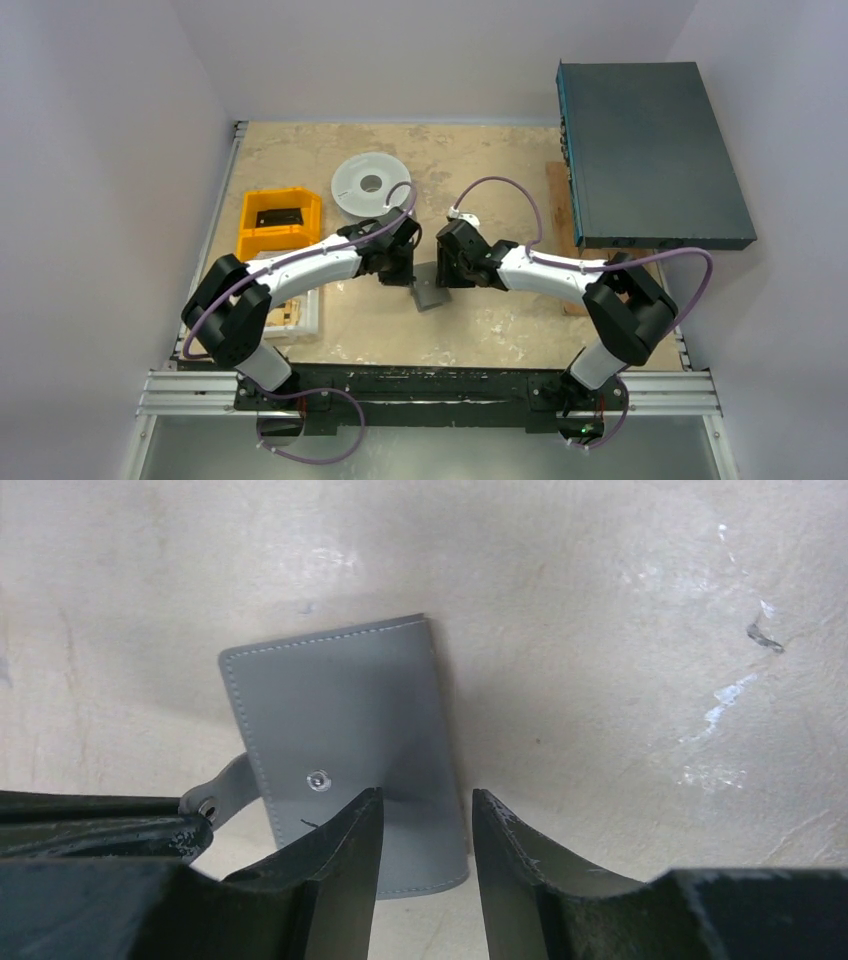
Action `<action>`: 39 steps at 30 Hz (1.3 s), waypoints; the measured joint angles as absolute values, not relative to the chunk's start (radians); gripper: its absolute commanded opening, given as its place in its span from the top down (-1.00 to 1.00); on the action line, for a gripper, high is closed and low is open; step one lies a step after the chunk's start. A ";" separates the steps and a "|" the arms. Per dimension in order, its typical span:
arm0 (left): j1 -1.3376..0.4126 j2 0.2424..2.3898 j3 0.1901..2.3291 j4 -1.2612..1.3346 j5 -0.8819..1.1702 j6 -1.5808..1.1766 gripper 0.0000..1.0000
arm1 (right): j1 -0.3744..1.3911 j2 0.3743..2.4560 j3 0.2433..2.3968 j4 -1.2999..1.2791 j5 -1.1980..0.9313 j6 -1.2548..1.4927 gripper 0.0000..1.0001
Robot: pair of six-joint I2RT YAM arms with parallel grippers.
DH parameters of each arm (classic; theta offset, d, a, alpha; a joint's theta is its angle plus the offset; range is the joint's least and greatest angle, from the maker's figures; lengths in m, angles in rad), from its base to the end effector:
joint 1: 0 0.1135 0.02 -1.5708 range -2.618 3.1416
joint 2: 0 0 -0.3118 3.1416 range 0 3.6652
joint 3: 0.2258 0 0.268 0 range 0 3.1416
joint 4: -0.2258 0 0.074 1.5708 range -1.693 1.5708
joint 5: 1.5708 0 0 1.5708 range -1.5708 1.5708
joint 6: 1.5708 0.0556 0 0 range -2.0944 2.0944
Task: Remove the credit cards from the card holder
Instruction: Open the card holder at the center of the board.
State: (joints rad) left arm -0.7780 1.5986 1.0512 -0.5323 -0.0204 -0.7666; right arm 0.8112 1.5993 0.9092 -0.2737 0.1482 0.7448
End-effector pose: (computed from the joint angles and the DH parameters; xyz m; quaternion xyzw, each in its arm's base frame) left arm 0.2459 -0.2407 0.2262 0.0031 0.9700 -0.1625 0.1810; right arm 0.2415 0.2424 0.1992 -0.0095 0.9519 0.1589 0.2619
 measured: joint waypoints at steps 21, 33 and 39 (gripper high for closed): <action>-0.624 1.517 0.822 -0.451 0.053 -0.767 1.00 | 1.003 1.751 1.137 -0.374 0.324 0.618 -0.66; -0.591 1.530 0.822 -0.459 0.057 -0.764 1.00 | 1.021 1.813 1.182 -0.468 0.378 0.609 -0.53; -0.588 1.525 0.822 -0.476 0.045 -0.762 1.00 | 1.022 1.781 1.184 -0.502 0.416 0.619 -0.52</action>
State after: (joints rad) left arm -0.5880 1.5249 0.8215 -0.4759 0.0452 -0.7616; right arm 1.0218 1.7809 1.1839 -0.5022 0.4164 0.6193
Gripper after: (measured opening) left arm 0.025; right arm 0.764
